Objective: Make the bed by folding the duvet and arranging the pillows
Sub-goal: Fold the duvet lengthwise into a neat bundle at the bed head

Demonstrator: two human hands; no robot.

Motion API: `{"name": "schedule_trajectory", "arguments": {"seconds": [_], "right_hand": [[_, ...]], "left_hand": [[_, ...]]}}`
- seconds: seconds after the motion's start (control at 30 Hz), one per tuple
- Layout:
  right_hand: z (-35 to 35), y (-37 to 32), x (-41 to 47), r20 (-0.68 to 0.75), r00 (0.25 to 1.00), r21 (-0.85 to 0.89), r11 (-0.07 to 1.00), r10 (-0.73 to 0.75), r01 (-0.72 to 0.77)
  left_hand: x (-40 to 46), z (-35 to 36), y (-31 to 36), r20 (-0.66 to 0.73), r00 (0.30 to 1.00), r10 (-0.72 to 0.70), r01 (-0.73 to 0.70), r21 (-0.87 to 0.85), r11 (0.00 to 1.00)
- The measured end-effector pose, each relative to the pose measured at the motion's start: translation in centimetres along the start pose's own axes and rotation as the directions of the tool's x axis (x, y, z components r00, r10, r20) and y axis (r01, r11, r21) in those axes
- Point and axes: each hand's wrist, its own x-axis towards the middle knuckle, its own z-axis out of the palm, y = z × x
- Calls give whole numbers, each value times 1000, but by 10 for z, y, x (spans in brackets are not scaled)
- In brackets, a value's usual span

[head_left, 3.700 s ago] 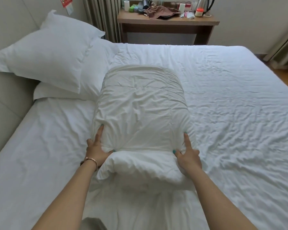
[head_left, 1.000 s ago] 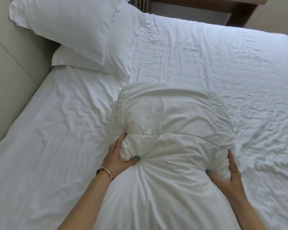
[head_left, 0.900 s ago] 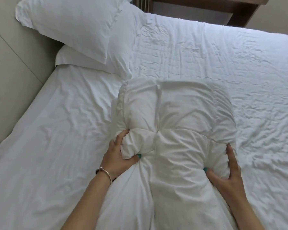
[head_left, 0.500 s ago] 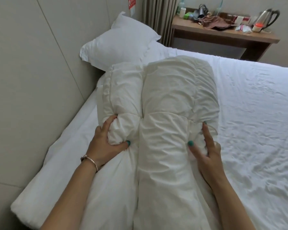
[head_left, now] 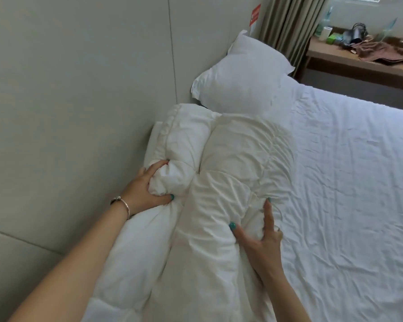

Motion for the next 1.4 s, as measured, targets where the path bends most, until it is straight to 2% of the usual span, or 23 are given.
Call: {"name": "schedule_trajectory", "arguments": {"seconds": [0.1, 0.17, 0.27, 0.47, 0.5, 0.57, 0.6, 0.63, 0.67, 0.7, 0.73, 0.77, 0.8, 0.87, 0.93, 1.0, 1.1, 1.27, 1.4], "right_hand": [[36, 31, 6, -45, 991, -11, 992, 122, -123], [47, 55, 17, -76, 977, -48, 978, 201, -205], [48, 68, 30, -74, 972, -55, 972, 223, -227], [37, 83, 27, 19, 987, -34, 986, 161, -161], [35, 84, 25, 42, 982, -40, 983, 181, -180], [34, 85, 26, 103, 960, -53, 965, 261, -257], [34, 84, 29, 87, 948, -105, 949, 306, -297], [36, 79, 31, 28, 944, -188, 930, 327, -317], [39, 72, 31, -54, 954, -284, 911, 295, -298], [43, 63, 30, -125, 975, -361, 907, 181, -215], [49, 53, 28, -152, 988, -416, 906, 14, -77], [57, 46, 26, -116, 986, -459, 887, -118, 52], [65, 39, 24, -30, 984, -518, 845, -174, 133], [85, 50, 25, 162, 980, -695, 693, -112, 194], [99, 67, 32, 203, 979, -784, 596, -17, 173], [104, 72, 37, 181, 984, -774, 617, -2, 143], [96, 73, 32, 204, 978, -749, 636, -43, 184], [69, 83, 9, 235, 965, -703, 664, -121, 254], [58, 95, -15, 259, 955, -649, 705, -147, 285]], "left_hand": [[19, 16, -47, 77, 996, -45, 46, -9, 999], [32, 31, -79, 129, 983, -131, 130, 19, 991], [53, 40, -103, 153, 962, -224, 222, 33, 975], [51, 17, -103, 125, 986, -112, 117, -38, 992], [49, 16, -109, 144, 977, -159, 160, 10, 987], [47, 24, -112, 148, 929, -341, 307, 212, 928], [45, 34, -107, 76, 912, -403, 362, 311, 879], [40, 48, -95, -47, 923, -382, 371, 375, 850], [32, 65, -79, -172, 944, -283, 330, 402, 854], [20, 82, -61, -248, 954, -171, 261, 399, 879], [7, 97, -43, -258, 961, -103, 200, 381, 903], [-5, 111, -29, -185, 976, -115, 180, 384, 906], [-15, 124, -23, -93, 983, -161, 185, 428, 884], [-18, 143, -38, -2, 970, -244, 205, 549, 810], [-8, 149, -52, 21, 962, -271, 212, 562, 799], [-2, 151, -52, 30, 961, -276, 210, 574, 792], [-12, 149, -48, 8, 971, -239, 184, 613, 768], [-81, 142, -49, -63, 996, -59, 84, 554, 829], [-147, 151, -51, -155, 983, -98, 160, 471, 867]]}}
